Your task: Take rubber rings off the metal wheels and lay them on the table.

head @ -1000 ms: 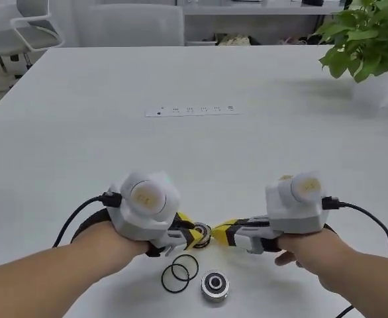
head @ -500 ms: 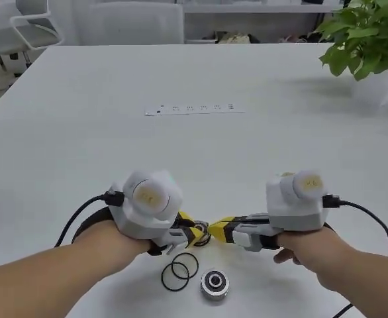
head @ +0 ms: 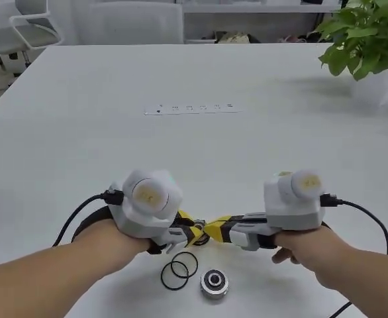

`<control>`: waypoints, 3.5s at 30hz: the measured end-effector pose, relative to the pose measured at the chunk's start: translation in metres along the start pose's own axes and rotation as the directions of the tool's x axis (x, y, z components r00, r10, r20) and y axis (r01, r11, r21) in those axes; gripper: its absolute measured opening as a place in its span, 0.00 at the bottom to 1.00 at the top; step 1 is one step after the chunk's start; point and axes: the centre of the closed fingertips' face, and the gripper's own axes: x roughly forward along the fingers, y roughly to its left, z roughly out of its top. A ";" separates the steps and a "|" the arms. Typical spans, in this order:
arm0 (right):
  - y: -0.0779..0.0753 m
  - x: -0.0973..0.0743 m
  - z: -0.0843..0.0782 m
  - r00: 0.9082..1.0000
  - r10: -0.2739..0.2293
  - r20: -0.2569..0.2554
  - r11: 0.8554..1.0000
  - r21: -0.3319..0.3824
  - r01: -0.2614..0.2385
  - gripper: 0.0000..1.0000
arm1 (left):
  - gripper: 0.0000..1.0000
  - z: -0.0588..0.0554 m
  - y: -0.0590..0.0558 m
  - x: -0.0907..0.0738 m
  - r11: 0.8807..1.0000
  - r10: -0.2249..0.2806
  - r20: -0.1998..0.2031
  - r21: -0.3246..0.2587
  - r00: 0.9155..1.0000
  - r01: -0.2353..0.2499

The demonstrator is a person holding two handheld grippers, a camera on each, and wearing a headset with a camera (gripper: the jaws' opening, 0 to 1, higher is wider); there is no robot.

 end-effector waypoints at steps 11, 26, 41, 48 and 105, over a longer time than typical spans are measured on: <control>0.012 0.000 0.007 0.998 0.055 0.025 0.998 -0.001 -0.055 0.00 | 0.08 -0.001 -0.001 0.000 1.000 -0.001 0.001 0.003 1.000 0.001; 0.005 -0.004 0.010 0.998 0.028 0.050 0.999 0.026 -0.029 0.00 | 0.10 -0.002 -0.004 -0.008 0.999 -0.034 -0.002 0.025 0.999 0.034; 0.015 -0.005 0.017 0.995 0.059 0.076 0.997 0.041 -0.063 0.00 | 0.24 0.005 -0.005 -0.046 0.998 -0.055 0.076 0.015 0.996 0.054; 0.023 -0.003 0.020 0.994 0.081 0.079 0.996 0.040 -0.085 0.00 | 0.32 0.004 -0.007 -0.064 0.999 -0.053 0.094 0.012 0.994 0.052; 0.061 0.013 -0.026 0.963 0.223 -0.150 0.973 0.091 -0.211 0.00 | 0.62 -0.029 -0.009 -0.104 0.998 -0.020 0.083 -0.060 0.996 0.025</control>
